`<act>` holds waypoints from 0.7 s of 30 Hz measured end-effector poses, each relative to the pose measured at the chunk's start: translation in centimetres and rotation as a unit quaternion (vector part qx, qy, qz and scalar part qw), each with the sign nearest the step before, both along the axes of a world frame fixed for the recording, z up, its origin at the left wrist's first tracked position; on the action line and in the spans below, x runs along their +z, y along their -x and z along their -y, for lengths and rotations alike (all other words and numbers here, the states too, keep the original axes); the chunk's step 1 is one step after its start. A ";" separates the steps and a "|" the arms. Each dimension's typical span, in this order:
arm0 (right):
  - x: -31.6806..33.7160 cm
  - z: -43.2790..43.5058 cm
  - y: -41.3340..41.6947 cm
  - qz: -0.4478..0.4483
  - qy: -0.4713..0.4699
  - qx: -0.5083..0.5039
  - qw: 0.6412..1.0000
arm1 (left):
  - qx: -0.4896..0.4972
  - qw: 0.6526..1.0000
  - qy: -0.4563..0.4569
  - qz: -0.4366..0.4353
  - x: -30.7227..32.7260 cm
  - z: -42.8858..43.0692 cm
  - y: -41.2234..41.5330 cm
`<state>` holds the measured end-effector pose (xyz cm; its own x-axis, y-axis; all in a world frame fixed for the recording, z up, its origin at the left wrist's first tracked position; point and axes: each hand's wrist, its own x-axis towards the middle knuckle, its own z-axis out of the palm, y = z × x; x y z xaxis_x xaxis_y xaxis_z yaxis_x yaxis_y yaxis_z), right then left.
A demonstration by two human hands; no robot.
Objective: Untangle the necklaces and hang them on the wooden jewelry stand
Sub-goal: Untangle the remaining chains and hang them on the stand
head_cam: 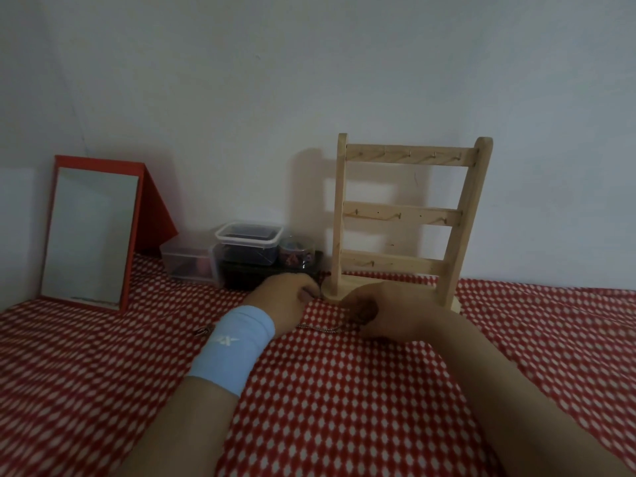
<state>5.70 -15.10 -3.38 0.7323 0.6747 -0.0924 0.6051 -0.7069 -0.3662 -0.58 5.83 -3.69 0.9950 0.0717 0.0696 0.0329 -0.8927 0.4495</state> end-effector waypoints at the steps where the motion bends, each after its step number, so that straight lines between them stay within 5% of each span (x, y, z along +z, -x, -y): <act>1: 0.1 0.0 0.0 0.008 0.006 -0.004 1.000 | -0.030 0.999 0.030 -0.019 -0.3 0.9 0.1; 10: -0.7 -0.5 -0.2 0.055 0.038 -0.047 0.997 | -0.039 0.999 0.019 0.030 -3.8 2.6 -0.7; 15: -1.2 -0.5 -0.4 0.046 -0.026 -0.077 0.996 | -0.034 0.997 0.033 0.062 -4.4 3.5 -0.9; 21: -0.9 -0.6 -0.2 -0.013 -0.141 -0.077 0.987 | -0.039 0.983 0.167 0.064 -3.5 3.2 -1.0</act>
<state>5.88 -14.52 -4.32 0.8279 0.5573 0.0627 0.4861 -0.6574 -0.5757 0.39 2.66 -7.17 0.9831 0.0357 0.1797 -0.1053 -0.6925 0.7137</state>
